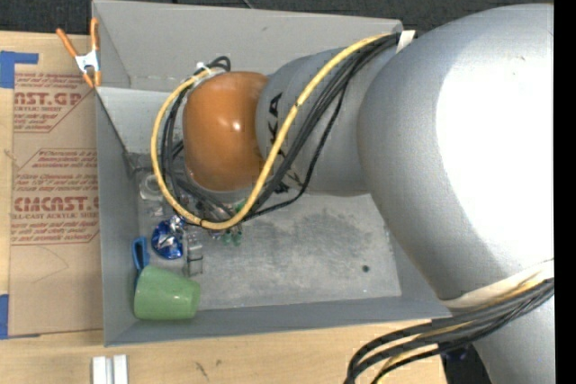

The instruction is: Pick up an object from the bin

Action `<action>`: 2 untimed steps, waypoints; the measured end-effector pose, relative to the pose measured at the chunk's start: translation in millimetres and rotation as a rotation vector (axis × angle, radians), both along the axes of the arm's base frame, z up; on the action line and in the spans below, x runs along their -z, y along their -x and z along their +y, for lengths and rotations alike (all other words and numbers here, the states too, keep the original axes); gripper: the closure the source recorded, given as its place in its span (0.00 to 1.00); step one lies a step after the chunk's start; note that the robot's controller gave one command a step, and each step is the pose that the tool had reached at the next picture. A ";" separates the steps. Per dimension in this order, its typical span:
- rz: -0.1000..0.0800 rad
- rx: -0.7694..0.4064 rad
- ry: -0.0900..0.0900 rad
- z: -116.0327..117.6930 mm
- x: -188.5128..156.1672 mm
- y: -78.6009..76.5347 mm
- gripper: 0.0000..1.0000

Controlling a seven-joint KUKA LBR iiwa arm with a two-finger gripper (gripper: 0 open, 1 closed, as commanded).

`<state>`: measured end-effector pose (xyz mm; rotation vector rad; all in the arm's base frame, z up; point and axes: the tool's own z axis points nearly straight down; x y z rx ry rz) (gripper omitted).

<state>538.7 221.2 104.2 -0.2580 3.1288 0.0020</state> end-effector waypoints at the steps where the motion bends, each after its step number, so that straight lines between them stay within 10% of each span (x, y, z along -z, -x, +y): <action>1: -0.011 0.127 -0.001 -7.0 32.3 0.2 0.00; 2: -0.014 0.128 -0.002 -7.3 32.0 -0.9 0.00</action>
Offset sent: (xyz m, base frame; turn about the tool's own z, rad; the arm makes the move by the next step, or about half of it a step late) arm -0.0045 -0.0051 -0.0342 0.1233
